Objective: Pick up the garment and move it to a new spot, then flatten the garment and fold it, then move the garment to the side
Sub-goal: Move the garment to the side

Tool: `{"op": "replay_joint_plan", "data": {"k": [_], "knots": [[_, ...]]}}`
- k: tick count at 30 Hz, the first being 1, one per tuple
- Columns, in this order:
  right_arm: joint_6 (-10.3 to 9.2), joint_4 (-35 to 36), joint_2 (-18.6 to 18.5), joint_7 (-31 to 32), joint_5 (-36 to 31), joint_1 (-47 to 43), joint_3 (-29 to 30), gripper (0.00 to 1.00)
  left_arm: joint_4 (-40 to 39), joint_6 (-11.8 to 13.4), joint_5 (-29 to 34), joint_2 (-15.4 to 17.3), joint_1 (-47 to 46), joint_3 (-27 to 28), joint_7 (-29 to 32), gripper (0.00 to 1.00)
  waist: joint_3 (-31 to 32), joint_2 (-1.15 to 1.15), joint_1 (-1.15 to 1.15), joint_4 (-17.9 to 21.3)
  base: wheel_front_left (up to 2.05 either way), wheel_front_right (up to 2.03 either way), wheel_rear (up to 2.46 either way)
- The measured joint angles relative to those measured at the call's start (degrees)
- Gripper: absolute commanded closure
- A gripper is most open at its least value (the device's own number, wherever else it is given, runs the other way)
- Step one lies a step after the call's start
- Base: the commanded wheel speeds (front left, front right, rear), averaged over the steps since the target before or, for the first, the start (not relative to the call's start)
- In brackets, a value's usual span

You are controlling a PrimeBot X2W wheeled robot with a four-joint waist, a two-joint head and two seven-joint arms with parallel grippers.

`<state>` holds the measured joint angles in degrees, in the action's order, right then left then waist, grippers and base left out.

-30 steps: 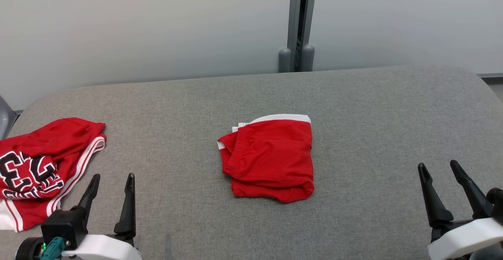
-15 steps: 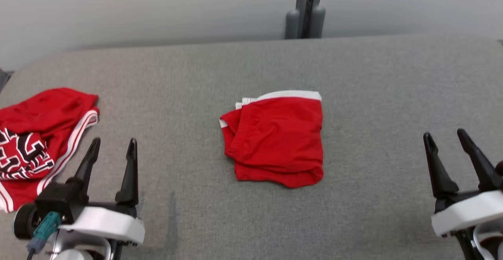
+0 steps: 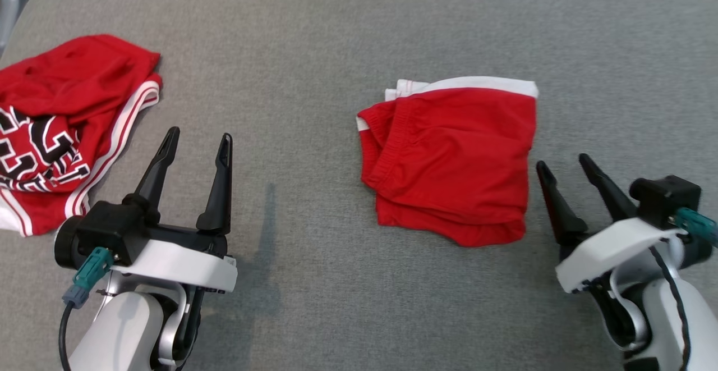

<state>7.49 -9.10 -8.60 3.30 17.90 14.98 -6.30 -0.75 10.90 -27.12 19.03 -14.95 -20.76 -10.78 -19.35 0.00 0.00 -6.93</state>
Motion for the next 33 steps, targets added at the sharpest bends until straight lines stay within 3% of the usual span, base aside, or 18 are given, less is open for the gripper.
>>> {"op": "replay_joint_plan", "data": {"k": [6, 12, 13, 14, 16, 23, 33], "knots": [[0.00, -7.94, 0.93, -0.73, 3.85, 4.88, -5.09, 0.00, 2.96, -1.26, -0.11, -1.16, -1.85, -0.67, -1.14, 0.00, -2.72, 0.00, 0.00, -2.48, 0.00, 0.00, 0.00], [0.00, -10.26, -0.63, 2.44, 7.88, 6.26, -8.36, 0.00, 4.80, -1.79, -0.13, -1.71, -2.46, -0.93, -2.08, 0.00, -3.04, 0.00, 0.00, -3.18, 0.00, 0.00, 0.00], [0.00, -10.17, -0.88, 2.98, 8.55, 6.26, -8.56, 0.15, 4.98, -1.83, -0.13, -1.71, -2.60, -0.91, -2.20, 0.00, -2.97, 0.00, 0.00, -3.06, 0.00, 0.00, 0.00], [0.00, -9.96, -1.03, 3.49, 9.09, 6.26, -8.66, 0.56, 5.14, -1.85, -0.14, -1.71, -2.70, -0.91, -2.31, 0.00, -2.91, 0.00, 0.00, -2.90, 0.00, 0.00, 0.00], [0.01, -9.38, -1.52, 3.87, 9.64, 6.18, -8.81, 1.00, 5.39, -2.05, -0.14, -1.66, -2.85, -0.89, -2.37, 0.00, -2.82, 0.00, 0.00, -2.46, 0.00, 0.00, 0.00], [0.02, -7.46, -4.37, 4.55, 8.61, 5.81, -8.84, 1.00, 5.61, -2.19, -0.13, -1.10, -2.97, -0.68, -2.75, 0.00, -2.21, 0.00, 0.00, 0.27, 0.00, 0.00, 0.00], [0.02, -6.03, -9.11, 3.61, 7.68, 3.91, -7.05, 1.00, 3.24, -1.58, 0.38, 1.00, -2.93, -0.43, -1.59, 0.00, -1.33, 0.00, 0.00, 7.47, 0.00, 0.00, 0.00]]}}
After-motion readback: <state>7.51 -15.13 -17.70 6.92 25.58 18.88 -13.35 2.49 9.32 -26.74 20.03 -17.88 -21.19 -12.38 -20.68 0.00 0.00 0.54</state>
